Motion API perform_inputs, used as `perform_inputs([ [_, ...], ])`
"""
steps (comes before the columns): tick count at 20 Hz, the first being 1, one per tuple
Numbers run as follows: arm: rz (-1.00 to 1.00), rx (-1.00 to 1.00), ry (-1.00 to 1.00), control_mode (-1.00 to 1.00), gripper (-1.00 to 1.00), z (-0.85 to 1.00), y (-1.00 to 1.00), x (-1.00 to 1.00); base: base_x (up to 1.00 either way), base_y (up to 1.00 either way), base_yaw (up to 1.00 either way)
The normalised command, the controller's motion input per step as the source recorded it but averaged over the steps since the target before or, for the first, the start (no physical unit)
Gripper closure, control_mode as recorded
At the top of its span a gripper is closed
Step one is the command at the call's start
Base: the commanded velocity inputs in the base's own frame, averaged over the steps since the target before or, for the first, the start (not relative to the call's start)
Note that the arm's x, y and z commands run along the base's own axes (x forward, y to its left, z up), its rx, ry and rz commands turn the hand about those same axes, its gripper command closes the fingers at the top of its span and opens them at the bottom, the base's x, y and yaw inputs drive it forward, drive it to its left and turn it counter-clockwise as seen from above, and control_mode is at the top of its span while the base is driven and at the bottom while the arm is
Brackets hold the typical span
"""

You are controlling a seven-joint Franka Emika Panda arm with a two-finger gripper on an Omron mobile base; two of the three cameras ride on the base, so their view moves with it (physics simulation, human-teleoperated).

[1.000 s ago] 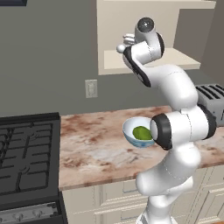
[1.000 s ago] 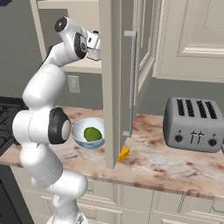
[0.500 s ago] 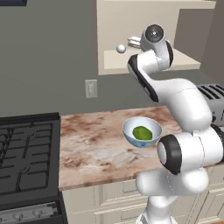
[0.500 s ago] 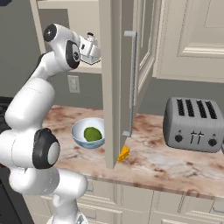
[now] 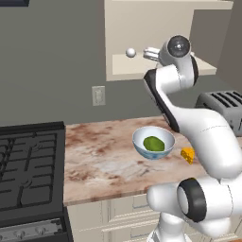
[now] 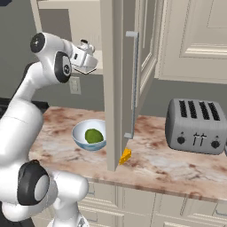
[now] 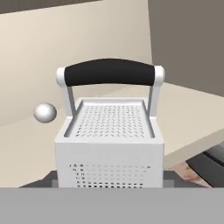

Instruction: Pick the cheese from the fridge and the cheese grater from the cabinet and place them next to the salad bowl.

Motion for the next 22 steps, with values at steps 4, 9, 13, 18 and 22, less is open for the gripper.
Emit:
perform_inputs([
  [4,0.00,0.00,0.01,-1.00,1.00,-0.02,0.19,-0.80,0.00,0.00,0.00],
  [9,0.00,0.00,0.00,-1.00,1.00,-0.17,0.33,-0.69,0.00,0.00,0.00],
  [13,0.00,0.00,0.00,-1.00,1.00,-0.27,0.42,-0.50,0.00,0.00,0.00],
  [18,-0.04,0.00,0.19,-1.00,1.00,-0.33,0.46,-0.23,0.00,0.00,0.00],
  [22,-0.03,-0.02,0.21,-1.00,1.00,-0.43,0.46,-0.14,0.00,0.00,0.00],
])
